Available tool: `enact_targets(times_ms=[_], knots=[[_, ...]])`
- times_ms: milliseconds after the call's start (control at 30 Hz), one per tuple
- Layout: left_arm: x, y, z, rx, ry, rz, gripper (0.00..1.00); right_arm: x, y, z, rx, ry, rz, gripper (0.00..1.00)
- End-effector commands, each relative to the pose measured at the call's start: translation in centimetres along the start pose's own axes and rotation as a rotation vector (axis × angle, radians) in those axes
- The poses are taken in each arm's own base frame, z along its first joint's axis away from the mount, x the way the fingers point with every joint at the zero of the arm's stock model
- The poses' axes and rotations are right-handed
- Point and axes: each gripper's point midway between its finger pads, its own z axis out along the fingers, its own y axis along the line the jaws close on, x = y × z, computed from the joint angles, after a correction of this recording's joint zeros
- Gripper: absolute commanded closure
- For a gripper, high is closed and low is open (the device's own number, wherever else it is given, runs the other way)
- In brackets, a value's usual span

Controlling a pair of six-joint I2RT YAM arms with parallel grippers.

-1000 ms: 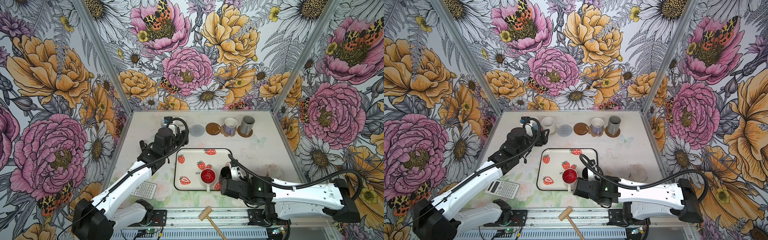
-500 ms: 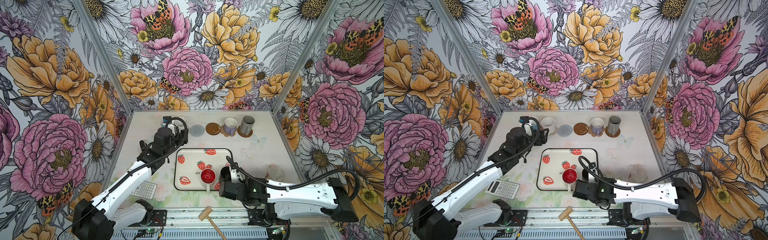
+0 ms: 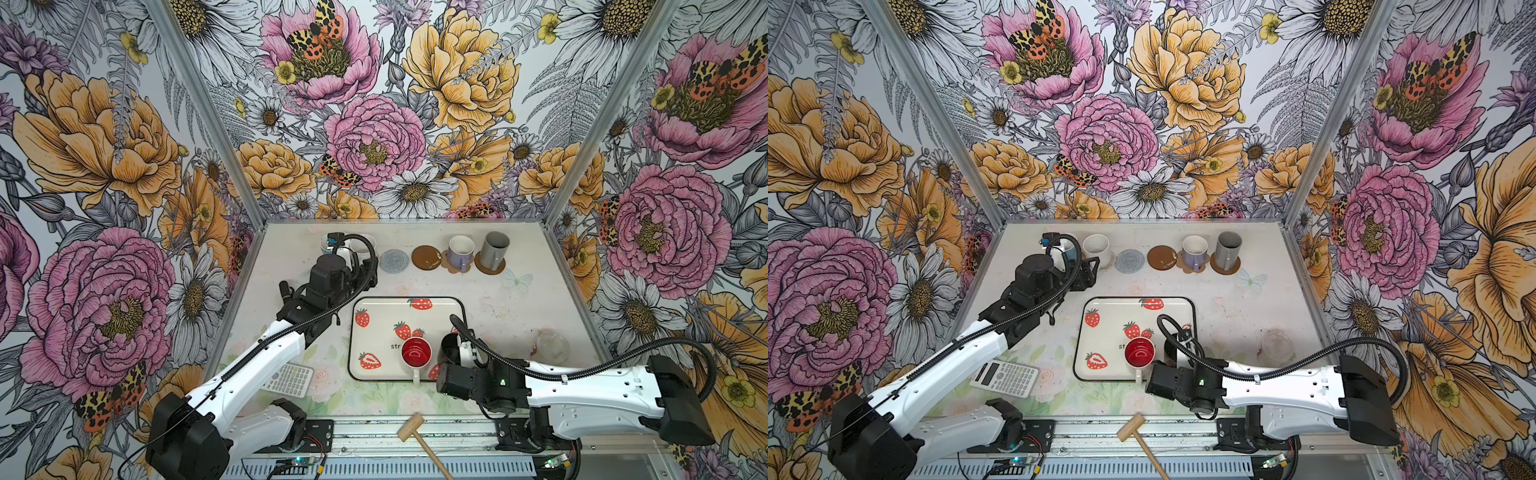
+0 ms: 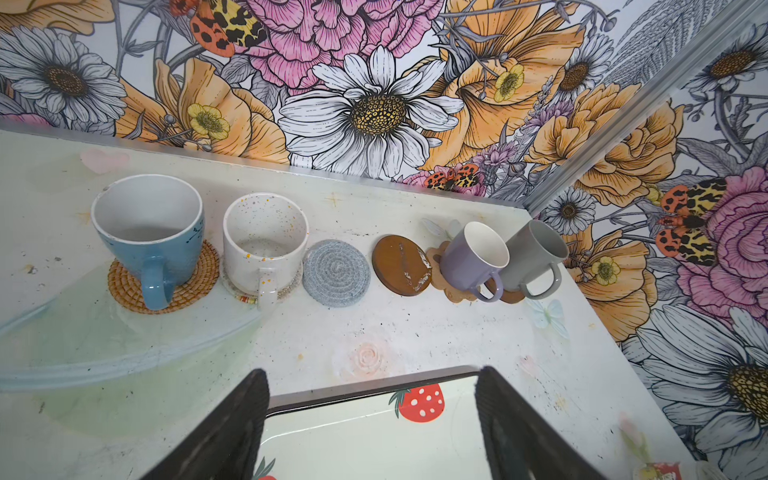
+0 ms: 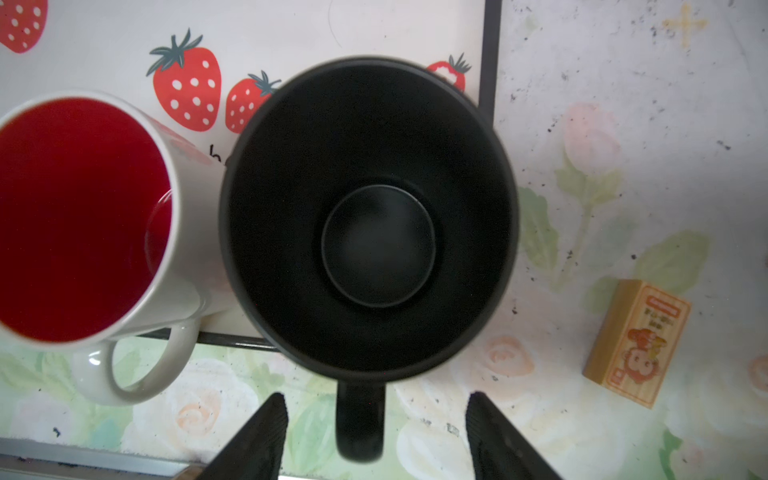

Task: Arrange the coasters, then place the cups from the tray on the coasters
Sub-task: 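Lower the right gripper into the black mug and grasp its rim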

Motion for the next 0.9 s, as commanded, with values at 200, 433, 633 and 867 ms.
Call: enact_targets(times_ms=[200,433,633,867], knots=[[0.3,0.2,1.0,0.004,0.014,-0.015,0.20,-0.2,0.8,1.6,-0.026,0.038,0.007,0.46],[0.6,0.1,1.6,0.005,0.031,-0.012,0.20,0.1,1.0,2.9,-0.018,0.088,-0.015,0.55],[0.9,0.1,2.0,0.002,0.043,-0.012,0.20,0.2,0.8,3.4,-0.017,0.093,-0.005,0.65],[1.3,0.2,2.7,-0.004,0.059,-0.010,0.20,0.1,0.7,3.9,-0.024,0.099,0.003,0.78]])
